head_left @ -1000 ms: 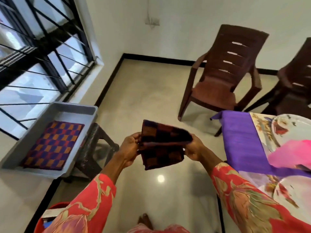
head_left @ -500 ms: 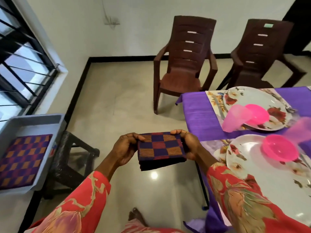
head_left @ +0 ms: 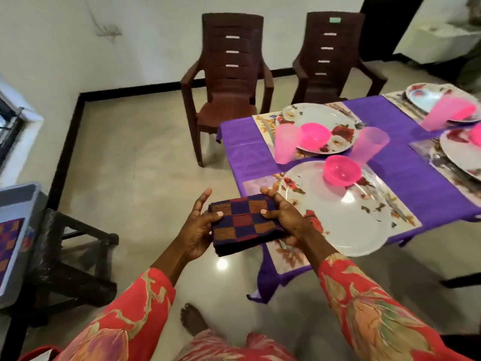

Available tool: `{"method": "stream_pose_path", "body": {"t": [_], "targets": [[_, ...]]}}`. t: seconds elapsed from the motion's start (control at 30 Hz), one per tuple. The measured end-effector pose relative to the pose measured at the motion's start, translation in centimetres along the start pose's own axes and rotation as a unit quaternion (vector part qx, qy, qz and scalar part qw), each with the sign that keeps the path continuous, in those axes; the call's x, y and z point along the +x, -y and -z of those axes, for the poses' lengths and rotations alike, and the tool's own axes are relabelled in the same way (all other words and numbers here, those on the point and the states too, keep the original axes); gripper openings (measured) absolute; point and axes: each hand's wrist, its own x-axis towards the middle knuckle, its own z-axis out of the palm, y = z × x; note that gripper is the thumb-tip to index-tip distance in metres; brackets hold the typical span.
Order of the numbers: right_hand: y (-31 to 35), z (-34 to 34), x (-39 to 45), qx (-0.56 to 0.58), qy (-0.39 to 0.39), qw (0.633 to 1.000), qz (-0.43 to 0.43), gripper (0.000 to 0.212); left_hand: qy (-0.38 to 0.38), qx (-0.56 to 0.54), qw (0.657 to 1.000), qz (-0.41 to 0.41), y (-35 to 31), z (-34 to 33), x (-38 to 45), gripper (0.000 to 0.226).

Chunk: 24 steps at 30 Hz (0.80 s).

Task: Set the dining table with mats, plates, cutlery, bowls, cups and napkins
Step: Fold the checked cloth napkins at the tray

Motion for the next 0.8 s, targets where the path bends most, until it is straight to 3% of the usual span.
{"method": "stream_pose_path", "body": {"t": [0.1,0.2,0.33,0.57,0.8], "targets": [[-0.3,2.1,-2.5,-0.025,-0.054,0.997,0.052,0.049,0.061,0.054,0.996,0.032,2.6,-2.5,-0.9,0.055],[-0.3,4.3,-5.1,-0.063,-0.112,0.990,0.052,0.030,0.084,0.098,0.991,0.035,4.2,-5.1,-1.3,0.037],[-0.3,7.2,-8.0,0.021,-0.148,0.988,0.037,0.016,0.081,0.125,0.988,0.038,5.2,-8.4,-0.9,0.024],[0.0,10.4,-9.6,0.103,-0.152,0.982,0.034,0.034,0.157,0.151,0.970,0.108,5.3,-12.1,0.9,0.051],[0.3,12.5,-8.5,0.122,-0.247,0.959,0.064,0.024,0.194,0.157,0.962,0.111,5.1,-15.0,4.4,0.064]]}}
